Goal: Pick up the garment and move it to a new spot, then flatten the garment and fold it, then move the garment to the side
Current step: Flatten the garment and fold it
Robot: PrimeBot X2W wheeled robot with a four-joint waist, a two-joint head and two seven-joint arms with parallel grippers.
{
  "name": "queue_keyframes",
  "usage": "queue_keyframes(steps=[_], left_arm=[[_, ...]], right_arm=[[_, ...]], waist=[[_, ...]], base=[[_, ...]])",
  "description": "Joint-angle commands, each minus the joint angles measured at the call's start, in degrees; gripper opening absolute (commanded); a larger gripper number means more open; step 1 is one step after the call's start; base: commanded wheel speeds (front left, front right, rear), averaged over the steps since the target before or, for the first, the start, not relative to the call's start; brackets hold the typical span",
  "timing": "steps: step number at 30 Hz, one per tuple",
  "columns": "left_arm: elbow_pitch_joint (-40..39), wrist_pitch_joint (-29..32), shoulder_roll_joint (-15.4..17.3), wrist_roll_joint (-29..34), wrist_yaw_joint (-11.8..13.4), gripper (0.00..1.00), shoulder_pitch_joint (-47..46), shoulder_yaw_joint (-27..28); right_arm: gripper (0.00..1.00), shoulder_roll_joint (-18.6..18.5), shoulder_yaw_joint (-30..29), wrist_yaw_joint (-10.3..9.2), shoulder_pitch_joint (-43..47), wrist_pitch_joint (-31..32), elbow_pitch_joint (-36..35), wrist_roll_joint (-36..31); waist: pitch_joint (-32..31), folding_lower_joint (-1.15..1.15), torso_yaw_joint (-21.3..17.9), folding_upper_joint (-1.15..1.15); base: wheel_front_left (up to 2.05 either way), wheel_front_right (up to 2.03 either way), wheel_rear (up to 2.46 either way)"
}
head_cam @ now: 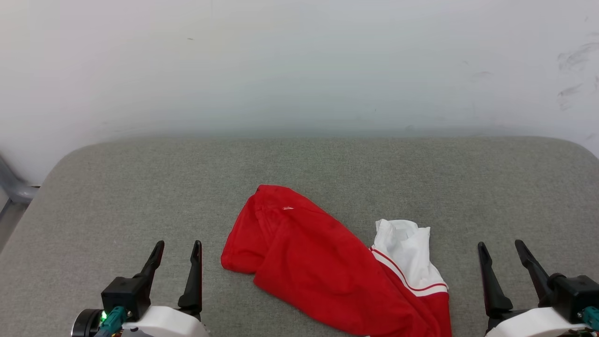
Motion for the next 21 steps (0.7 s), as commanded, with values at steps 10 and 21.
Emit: queue_keyframes(steps=[10,21], left_arm=[[-0.93,0.43,-0.49,-0.11,-0.04,1.0,-1.24,-0.9],[-0.63,-0.56,-2.46,-0.33,-0.73,1.0,-5.14,-1.76]], right_arm=[[1.0,0.09,-3.67,-0.06,0.83,6.53,6.06,5.16],[1.0,-4.61,-4.51,-0.05,-10.58,24.29,17.59,9.17]], waist=[[0.82,0.0,1.52,0.0],[6.25,0.0,6.98,0.0]], base=[[0.0,0.0,0.0],[0.0,0.0,0.0]])
